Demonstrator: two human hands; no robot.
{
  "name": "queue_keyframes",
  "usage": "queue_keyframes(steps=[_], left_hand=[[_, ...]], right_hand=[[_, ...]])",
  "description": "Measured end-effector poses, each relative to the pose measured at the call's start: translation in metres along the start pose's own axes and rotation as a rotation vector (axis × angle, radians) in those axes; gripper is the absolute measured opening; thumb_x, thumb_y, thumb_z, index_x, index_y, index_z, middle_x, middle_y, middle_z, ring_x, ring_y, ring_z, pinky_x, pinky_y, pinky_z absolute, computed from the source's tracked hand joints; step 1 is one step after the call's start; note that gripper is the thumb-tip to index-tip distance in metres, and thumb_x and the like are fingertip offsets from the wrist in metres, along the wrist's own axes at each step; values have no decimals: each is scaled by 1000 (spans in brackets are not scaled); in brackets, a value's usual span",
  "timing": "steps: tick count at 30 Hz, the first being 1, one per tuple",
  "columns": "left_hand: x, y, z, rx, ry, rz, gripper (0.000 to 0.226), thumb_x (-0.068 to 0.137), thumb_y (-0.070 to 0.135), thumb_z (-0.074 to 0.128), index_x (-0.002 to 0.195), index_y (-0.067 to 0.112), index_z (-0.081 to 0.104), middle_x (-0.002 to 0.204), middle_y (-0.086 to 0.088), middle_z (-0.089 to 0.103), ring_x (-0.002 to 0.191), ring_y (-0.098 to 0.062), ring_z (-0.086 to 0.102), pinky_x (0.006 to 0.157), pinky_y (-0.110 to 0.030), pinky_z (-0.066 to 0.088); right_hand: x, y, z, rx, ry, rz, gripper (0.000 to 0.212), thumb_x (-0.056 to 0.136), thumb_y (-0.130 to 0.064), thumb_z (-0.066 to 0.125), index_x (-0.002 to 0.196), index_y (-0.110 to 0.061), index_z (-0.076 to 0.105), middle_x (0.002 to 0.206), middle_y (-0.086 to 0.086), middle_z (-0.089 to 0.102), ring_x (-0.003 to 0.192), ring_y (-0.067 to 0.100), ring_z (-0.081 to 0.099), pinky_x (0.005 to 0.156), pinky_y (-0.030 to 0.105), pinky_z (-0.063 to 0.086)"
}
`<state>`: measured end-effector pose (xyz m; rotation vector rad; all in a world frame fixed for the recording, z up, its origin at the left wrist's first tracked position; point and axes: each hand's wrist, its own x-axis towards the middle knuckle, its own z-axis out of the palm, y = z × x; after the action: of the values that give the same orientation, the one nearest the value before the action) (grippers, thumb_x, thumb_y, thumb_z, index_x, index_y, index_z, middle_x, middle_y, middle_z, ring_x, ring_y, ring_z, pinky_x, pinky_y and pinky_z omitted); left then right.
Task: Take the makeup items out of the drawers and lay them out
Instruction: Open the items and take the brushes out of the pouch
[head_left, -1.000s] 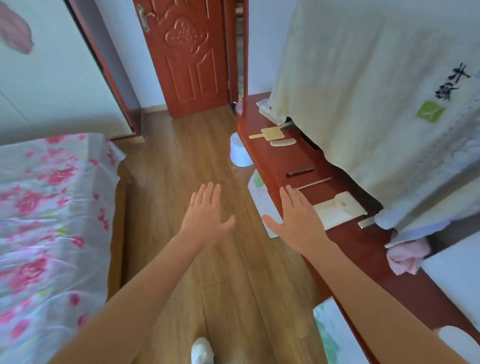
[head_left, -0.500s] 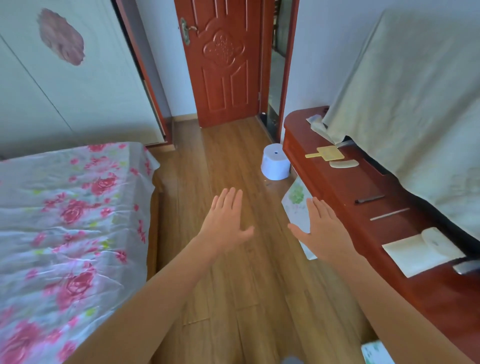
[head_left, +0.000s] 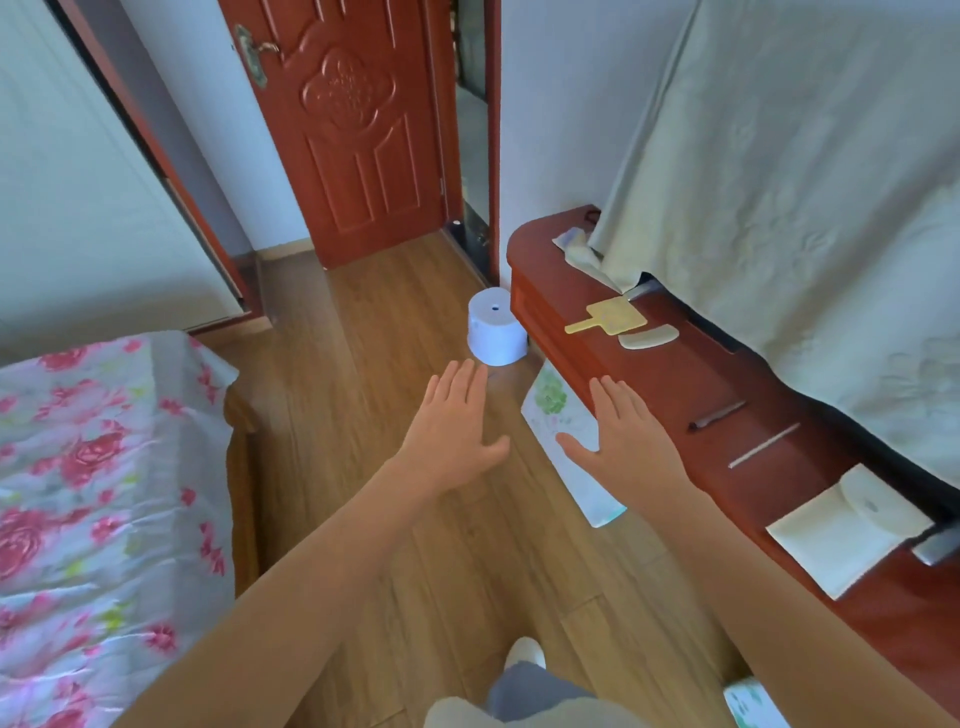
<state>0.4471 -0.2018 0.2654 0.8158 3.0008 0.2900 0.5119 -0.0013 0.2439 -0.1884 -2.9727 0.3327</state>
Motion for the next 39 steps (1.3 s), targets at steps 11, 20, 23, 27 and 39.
queue_keyframes(steps=[11, 20, 23, 27, 39], left_hand=[[151, 44, 8, -14, -74, 263, 83, 89, 51, 46, 150, 10, 6, 159, -9, 5, 146, -25, 0, 119, -41, 6], [254, 87, 48, -10, -156, 609, 86, 87, 48, 49, 149, 6, 7, 158, -11, 10, 146, -26, 4, 117, -38, 4], [283, 101, 58, -19, -215, 766, 89, 86, 47, 53, 149, 7, 6, 157, -12, 12, 145, -28, 7, 118, -39, 8], [314, 122, 71, 28, -254, 992, 87, 88, 50, 48, 149, 5, 6, 157, -13, 10, 145, -28, 5, 119, -40, 10], [339, 175, 151, 27, -470, 1214, 67, 97, 40, 40, 149, 7, 13, 156, -13, 16, 145, -27, 11, 118, -38, 15]], right_hand=[[68, 71, -15, 16, -23, 308, 81, 88, -57, 41, 148, -8, 16, 155, 10, 20, 144, 24, 13, 115, 36, 18], [81, 113, -5, 28, -33, 677, 81, 89, -60, 37, 149, -12, 11, 157, 5, 13, 145, 20, 6, 116, 36, 15], [89, 121, 2, 38, -24, 830, 82, 88, -62, 34, 149, -13, 9, 158, 4, 11, 145, 19, 5, 117, 37, 14], [99, 118, 10, 70, 21, 1016, 81, 89, -60, 36, 149, -12, 9, 157, 5, 11, 145, 19, 6, 116, 37, 18], [107, 138, 55, 209, 125, 1341, 76, 91, -53, 41, 148, -11, 14, 154, 7, 22, 143, 21, 15, 112, 38, 26]])
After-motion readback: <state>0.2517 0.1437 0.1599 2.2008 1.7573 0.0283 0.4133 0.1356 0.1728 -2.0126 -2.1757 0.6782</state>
